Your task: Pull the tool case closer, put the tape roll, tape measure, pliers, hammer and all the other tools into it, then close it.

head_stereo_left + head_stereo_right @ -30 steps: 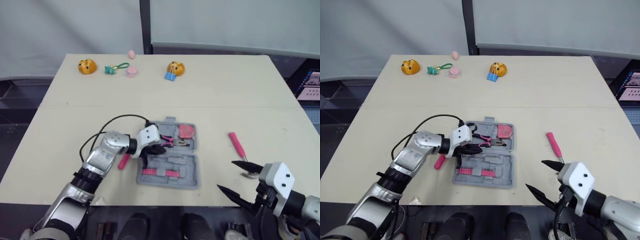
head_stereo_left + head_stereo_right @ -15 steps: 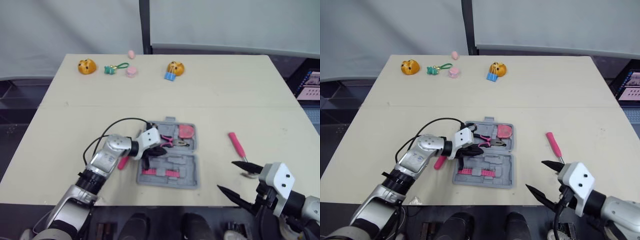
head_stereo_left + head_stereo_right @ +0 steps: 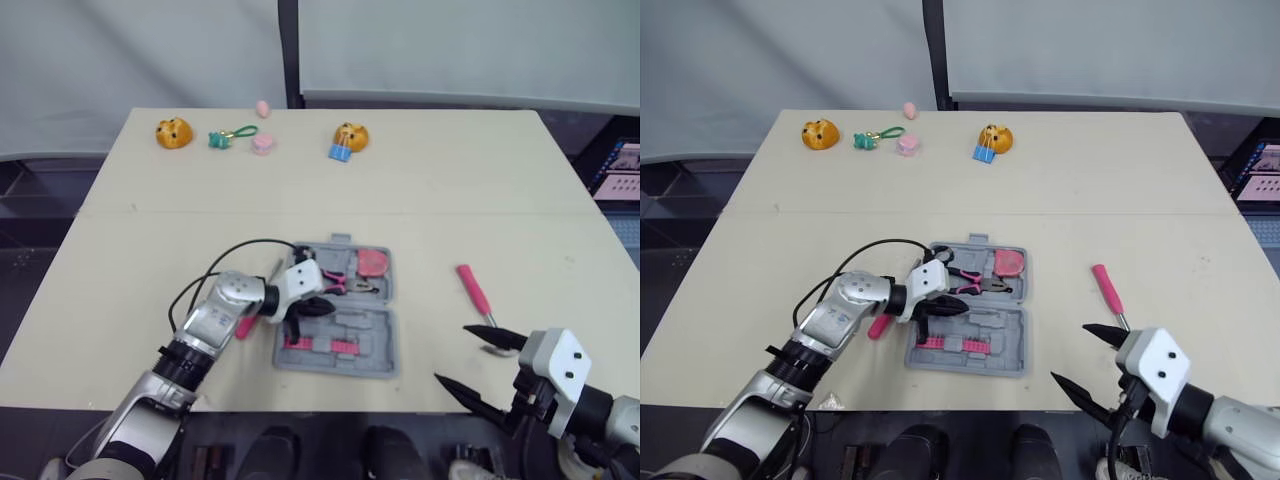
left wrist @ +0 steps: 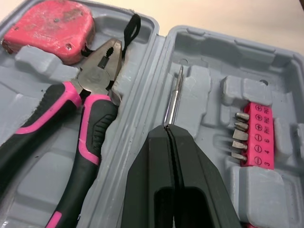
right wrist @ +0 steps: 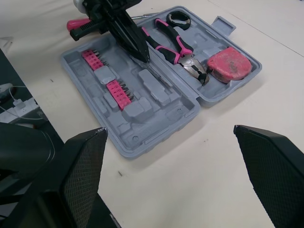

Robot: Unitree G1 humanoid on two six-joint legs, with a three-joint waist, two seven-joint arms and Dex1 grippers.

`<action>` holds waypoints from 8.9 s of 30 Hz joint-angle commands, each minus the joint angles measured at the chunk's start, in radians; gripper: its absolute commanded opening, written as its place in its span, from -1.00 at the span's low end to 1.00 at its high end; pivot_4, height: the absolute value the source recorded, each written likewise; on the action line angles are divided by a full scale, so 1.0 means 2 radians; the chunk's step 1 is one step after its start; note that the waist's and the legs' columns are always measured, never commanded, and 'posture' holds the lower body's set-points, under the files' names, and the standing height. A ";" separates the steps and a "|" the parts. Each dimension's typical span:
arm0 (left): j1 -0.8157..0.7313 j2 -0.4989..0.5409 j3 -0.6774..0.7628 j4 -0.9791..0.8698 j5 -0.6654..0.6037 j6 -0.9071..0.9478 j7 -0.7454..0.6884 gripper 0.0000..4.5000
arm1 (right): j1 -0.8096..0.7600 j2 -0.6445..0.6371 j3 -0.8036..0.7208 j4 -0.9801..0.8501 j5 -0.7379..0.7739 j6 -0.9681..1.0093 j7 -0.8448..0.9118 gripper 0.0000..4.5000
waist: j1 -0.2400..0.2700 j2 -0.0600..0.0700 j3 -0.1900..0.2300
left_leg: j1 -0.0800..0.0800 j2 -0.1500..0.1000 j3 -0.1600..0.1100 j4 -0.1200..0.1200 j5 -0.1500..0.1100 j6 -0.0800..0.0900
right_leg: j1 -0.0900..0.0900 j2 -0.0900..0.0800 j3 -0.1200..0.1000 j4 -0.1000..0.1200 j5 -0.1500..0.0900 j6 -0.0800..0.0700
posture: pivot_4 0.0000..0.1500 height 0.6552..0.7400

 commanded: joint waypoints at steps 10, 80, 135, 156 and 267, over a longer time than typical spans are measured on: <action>0.010 -0.004 -0.006 -0.006 0.018 0.015 0.014 -0.98 | 0.003 0.001 -0.016 -0.019 0.008 0.003 -0.007 1.00 | 0.000 0.000 0.000 | 0.000 0.000 0.000 0.000 0.000 0.000 | 0.000 0.000 0.000 0.000 0.000 0.000 | 1.00 0.34; 0.356 0.172 0.410 -0.282 -0.275 0.120 -0.068 0.04 | -0.049 -0.016 0.043 0.043 0.004 -0.017 0.028 1.00 | -0.003 0.007 -0.007 | 0.001 0.004 0.000 -0.003 -0.001 0.000 | 0.001 0.000 0.000 -0.006 0.000 -0.001 | 1.00 0.34; 0.441 0.148 0.365 -0.359 -0.331 -0.056 -0.116 0.97 | -0.103 -0.131 -0.128 0.055 0.151 0.344 -0.095 1.00 | -0.005 0.008 -0.007 | 0.002 0.005 0.001 -0.004 -0.002 0.000 | 0.002 0.000 0.000 -0.009 0.000 -0.001 | 1.00 0.34; 0.474 0.136 0.344 -0.384 -0.300 -0.082 -0.082 0.97 | -0.313 -0.133 0.085 0.239 0.043 0.415 -0.189 1.00 | -0.006 0.008 -0.006 | 0.001 0.004 0.001 -0.005 -0.001 0.000 | 0.001 0.000 0.000 -0.009 0.000 -0.001 | 1.00 0.34; 0.502 0.132 0.320 -0.379 -0.285 -0.118 -0.050 1.00 | -0.302 -0.049 0.125 0.299 -0.049 0.349 -0.139 -0.95 | -0.005 0.008 -0.005 | 0.001 0.004 0.001 -0.006 -0.001 0.000 | 0.001 0.000 0.000 -0.010 0.000 -0.001 | 1.00 0.34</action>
